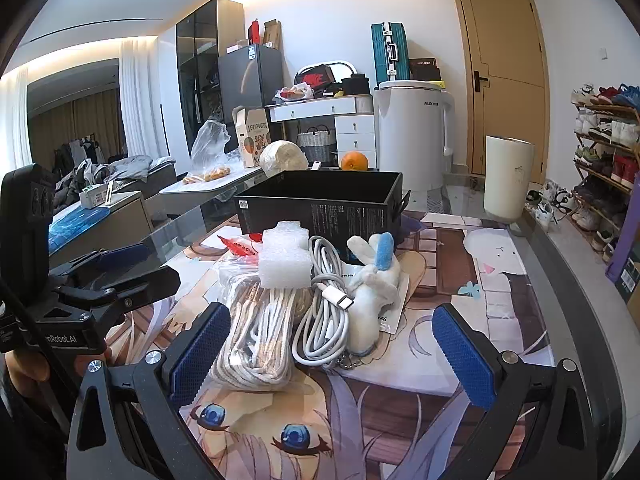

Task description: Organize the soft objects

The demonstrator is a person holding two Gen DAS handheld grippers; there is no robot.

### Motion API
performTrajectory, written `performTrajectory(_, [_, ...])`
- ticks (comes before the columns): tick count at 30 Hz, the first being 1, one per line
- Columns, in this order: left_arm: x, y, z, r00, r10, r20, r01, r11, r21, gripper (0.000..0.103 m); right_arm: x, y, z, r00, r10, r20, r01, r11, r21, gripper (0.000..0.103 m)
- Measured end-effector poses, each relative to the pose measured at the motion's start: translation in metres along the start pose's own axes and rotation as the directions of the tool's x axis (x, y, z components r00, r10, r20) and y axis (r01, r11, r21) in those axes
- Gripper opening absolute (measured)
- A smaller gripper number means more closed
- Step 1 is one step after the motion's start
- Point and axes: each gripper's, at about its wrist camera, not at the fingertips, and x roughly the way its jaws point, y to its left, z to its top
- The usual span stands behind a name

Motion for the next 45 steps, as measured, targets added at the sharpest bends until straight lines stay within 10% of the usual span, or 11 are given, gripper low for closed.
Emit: performTrajectory(45, [0.0022, -0.0047, -0.0005, 1.000, 0.024, -0.003, -0.024, 0.999, 0.024, 0.103, -0.0007, 0.0034, -0.0005, 1.000, -0.010, -0.015, 0.010, 1.000, -0.013, 0.103])
